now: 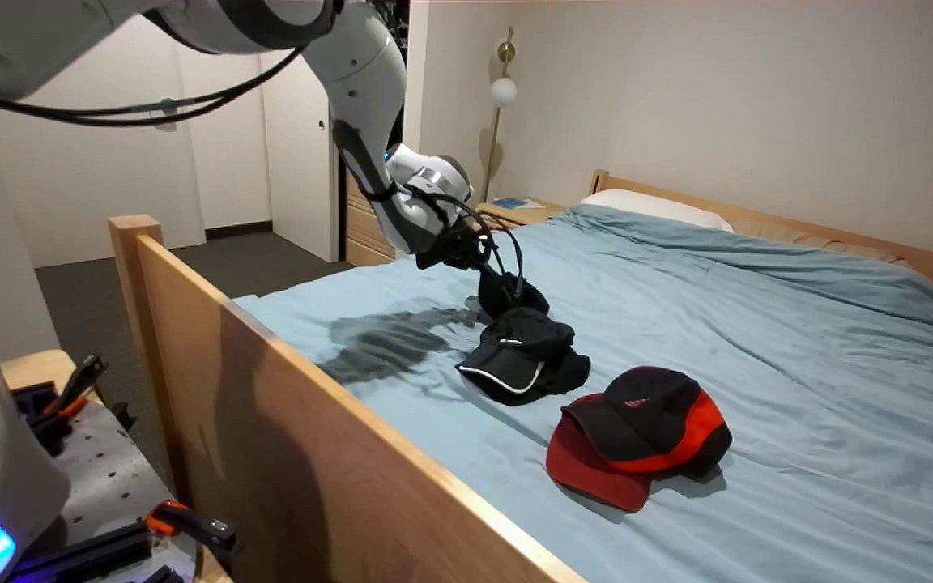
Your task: Put the left and right caps on the middle cap one at a time
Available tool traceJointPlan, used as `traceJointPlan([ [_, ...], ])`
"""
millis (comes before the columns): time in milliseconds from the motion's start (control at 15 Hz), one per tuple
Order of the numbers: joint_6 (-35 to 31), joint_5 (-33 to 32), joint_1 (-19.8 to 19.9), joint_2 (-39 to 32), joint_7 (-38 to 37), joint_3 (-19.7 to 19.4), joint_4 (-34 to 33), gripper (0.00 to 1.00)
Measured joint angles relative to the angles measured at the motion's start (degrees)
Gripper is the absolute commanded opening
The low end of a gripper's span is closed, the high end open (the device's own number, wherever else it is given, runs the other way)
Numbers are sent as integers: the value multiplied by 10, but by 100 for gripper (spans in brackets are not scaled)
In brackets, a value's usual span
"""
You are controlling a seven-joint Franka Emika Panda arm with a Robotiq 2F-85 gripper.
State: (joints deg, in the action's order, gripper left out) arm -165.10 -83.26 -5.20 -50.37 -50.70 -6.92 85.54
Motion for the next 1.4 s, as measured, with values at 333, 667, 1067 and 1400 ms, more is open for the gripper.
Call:
traceJointPlan([
  [333,-20,-1,21,90,18,-12,48,1],
  [667,-16,-31,17,181,73,-39,71,1],
  [1067,-50,32,61,279,264,-19,218,1],
  [1400,-93,128,130,346,453,-4,383,1],
])
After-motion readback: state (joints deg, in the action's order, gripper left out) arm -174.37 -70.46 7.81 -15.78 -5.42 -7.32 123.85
